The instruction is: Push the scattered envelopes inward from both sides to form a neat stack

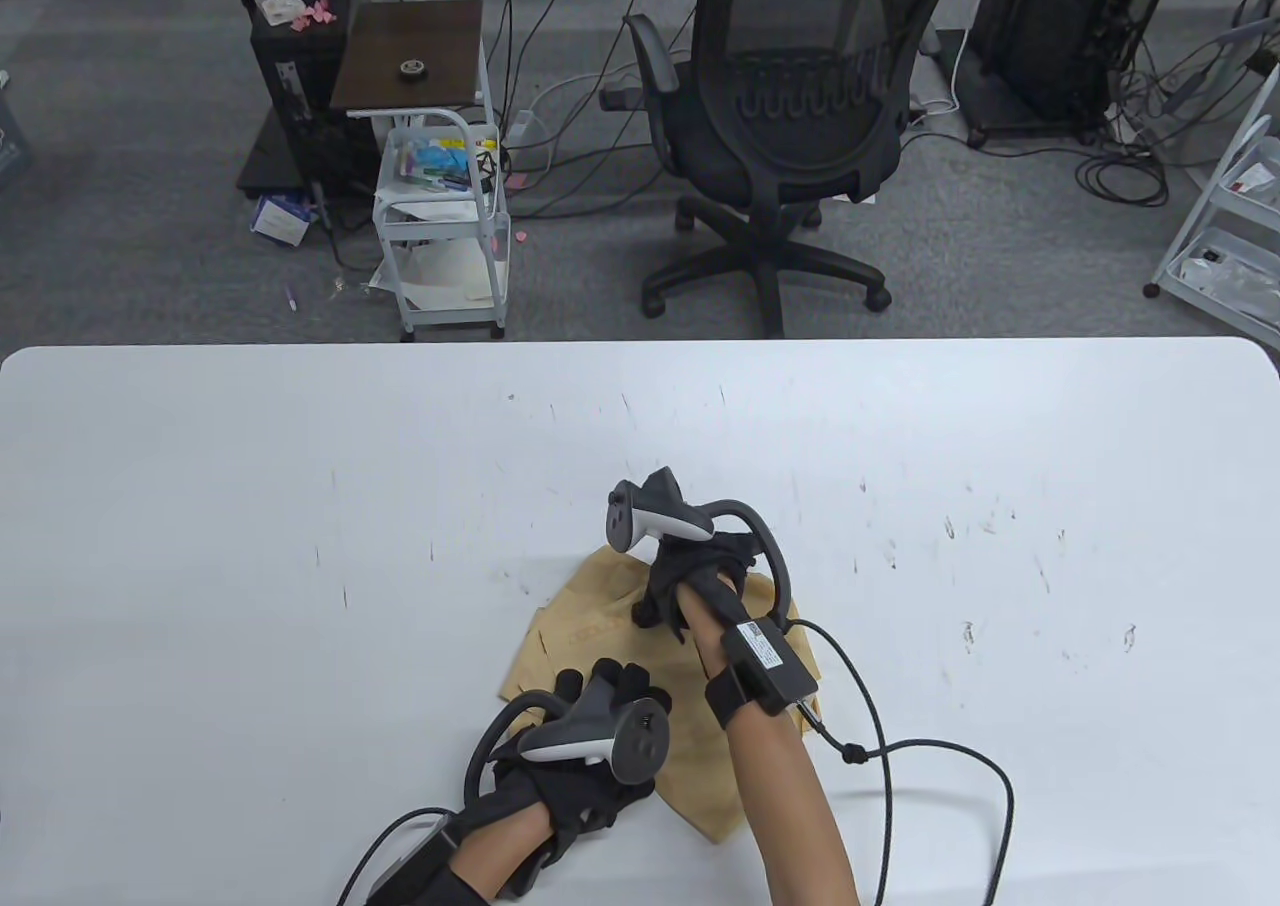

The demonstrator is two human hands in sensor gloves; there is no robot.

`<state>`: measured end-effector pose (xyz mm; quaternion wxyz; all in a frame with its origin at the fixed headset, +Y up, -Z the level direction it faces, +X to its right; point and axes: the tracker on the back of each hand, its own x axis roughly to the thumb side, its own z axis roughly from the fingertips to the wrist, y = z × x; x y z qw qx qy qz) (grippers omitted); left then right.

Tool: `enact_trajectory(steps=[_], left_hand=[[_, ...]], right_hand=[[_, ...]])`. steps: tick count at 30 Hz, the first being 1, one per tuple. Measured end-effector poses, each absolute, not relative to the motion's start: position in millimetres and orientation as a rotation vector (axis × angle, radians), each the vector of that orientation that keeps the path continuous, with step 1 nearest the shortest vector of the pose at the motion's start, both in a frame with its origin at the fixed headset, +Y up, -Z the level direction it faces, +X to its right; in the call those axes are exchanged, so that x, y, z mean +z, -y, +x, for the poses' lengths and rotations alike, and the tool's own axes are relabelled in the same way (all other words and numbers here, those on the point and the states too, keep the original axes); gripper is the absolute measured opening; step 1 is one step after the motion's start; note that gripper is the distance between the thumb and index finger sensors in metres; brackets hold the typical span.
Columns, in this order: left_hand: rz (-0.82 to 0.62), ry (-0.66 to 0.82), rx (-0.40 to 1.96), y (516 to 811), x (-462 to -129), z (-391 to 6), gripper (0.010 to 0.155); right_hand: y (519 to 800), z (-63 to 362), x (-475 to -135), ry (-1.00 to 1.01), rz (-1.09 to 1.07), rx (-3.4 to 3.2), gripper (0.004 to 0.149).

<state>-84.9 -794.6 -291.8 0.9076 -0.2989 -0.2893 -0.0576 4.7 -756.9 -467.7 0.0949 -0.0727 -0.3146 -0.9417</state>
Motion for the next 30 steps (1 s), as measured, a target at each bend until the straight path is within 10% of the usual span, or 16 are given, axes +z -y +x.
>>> enact_trajectory(steps=[5, 19, 30], left_hand=[[-0.622, 0.591, -0.111, 795, -291, -85, 0.08], [-0.63, 0.589, -0.113, 796, -292, -84, 0.08], [-0.606, 0.582, -0.169, 795, -290, -82, 0.08]], right_hand=[[759, 5, -464, 0.955, -0.307, -2.851, 0.047], [757, -1, -461, 0.983, -0.346, -2.727, 0.075], [757, 10, -465, 1.117, -0.336, -2.767, 0.045]])
